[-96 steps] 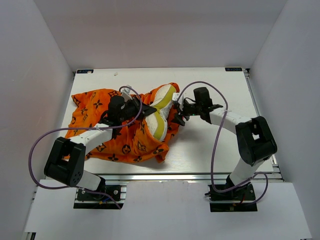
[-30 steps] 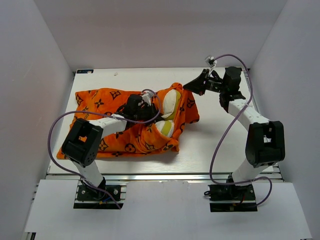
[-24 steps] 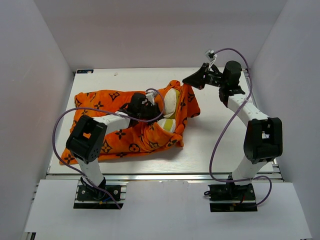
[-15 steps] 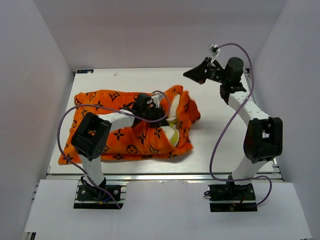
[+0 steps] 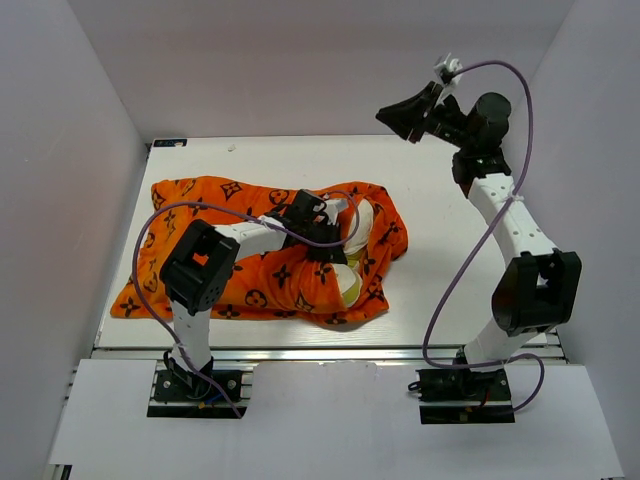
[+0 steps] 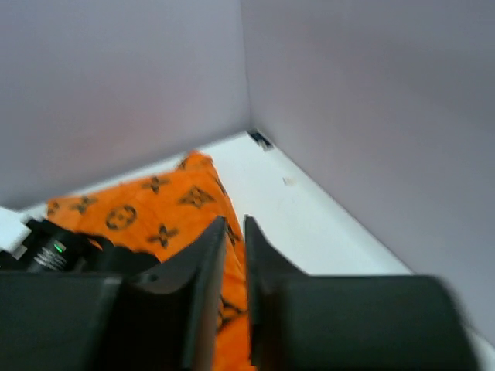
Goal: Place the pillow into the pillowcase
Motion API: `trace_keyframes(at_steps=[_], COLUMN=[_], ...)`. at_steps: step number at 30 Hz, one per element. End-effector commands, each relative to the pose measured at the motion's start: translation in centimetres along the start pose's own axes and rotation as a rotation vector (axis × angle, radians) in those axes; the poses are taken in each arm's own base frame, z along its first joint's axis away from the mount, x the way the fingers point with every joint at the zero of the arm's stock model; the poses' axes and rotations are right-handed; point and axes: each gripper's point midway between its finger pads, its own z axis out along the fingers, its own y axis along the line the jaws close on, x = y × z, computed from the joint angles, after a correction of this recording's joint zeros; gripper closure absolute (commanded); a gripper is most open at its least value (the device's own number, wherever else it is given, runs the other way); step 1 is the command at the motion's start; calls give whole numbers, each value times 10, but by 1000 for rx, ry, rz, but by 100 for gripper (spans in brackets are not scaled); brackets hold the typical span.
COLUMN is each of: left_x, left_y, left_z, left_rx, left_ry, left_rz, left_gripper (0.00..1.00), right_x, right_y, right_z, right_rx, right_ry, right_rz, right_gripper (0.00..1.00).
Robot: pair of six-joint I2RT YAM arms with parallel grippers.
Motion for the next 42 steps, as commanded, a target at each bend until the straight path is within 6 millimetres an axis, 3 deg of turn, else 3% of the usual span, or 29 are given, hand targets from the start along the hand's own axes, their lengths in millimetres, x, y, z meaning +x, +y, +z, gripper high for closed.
trace_keyframes(at_steps=[1, 4, 5, 8, 10, 11, 12, 16, 19, 24, 26, 30, 31, 34, 35, 36, 39, 42], left_x=[101, 66, 60, 50, 49, 47, 44, 34, 27, 22, 21, 20, 19, 18, 16, 16, 17, 22], left_y=[50, 43, 42, 38, 34, 34, 32, 25, 23, 17, 16, 15, 14, 13, 13, 13, 19, 27], left_z=[-11, -20, -21, -23, -22, -22, -21, -24, -26, -32, -33, -34, -34, -35, -37, -37, -35, -25], left_rx=[-215, -204, -204, -180, -160, -154, -146, -138, -134, -128, -126, -120, -119, -122, -124, -126, -145, -153], left_ry=[303, 201, 187, 162, 150, 144, 132, 92, 70, 33, 25, 11, 9, -3, -12, -16, -22, -3], left_rz=[-212, -222, -224, -239, -255, -259, -257, -278, -283, -283, -286, -290, -294, -297, -296, -292, -294, -305], left_gripper=[100, 100, 100, 100, 100, 100, 100, 100, 100, 100, 100, 100, 100, 100, 100, 100, 100, 100], right_x=[59, 107, 142, 194, 216, 228, 247, 270, 280, 285, 287, 302, 313, 316, 306, 302, 265, 191], right_y=[-7, -15, -8, 14, 28, 20, 42, 70, 70, 45, 46, 59, 59, 57, 57, 59, 70, 100], right_z=[-21, -53, -74, -102, -110, -121, -118, -116, -116, -128, -127, -114, -113, -99, -90, -90, -79, -67], right_rx=[68, 180, 194, 212, 291, 415, 429, 496, 594, 786, 776, 683, 675, 649, 617, 600, 475, 160], right_ry=[191, 336, 426, 565, 640, 706, 756, 806, 825, 838, 849, 858, 880, 873, 849, 851, 763, 517], right_rz=[-43, -117, -122, -54, 26, 23, 92, 236, 335, 323, 328, 394, 407, 423, 420, 413, 462, 581], right_gripper=[75, 17, 11, 10, 10, 11, 11, 11, 11, 12, 16, 36, 41, 64, 85, 98, 100, 100])
